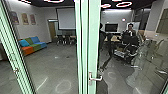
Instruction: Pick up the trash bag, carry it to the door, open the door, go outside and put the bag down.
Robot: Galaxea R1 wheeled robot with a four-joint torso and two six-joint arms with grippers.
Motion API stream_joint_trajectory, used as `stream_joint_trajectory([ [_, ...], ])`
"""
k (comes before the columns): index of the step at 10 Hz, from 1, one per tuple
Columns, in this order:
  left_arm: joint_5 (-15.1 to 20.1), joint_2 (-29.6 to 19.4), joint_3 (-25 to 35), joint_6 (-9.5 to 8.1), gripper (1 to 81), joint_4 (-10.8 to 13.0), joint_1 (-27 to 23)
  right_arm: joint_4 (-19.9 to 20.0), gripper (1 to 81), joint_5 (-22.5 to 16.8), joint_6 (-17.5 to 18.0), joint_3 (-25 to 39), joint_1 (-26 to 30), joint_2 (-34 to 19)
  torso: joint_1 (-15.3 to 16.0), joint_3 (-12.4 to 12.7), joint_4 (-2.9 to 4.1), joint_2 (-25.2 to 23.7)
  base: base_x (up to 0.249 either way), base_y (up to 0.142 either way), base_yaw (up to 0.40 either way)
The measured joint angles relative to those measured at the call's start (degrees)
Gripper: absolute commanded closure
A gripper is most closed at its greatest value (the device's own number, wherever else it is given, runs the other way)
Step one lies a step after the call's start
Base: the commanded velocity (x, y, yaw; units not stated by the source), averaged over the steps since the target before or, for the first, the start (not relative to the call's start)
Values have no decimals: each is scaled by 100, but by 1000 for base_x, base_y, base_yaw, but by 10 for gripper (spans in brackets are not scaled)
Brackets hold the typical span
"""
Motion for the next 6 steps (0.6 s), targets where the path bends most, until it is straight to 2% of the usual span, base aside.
stream_joint_trajectory([
  [6,0,0,0,2,811,0,-6,0,10,0,0,-1,-16,0,0,0,0,0,0,0,139],
])
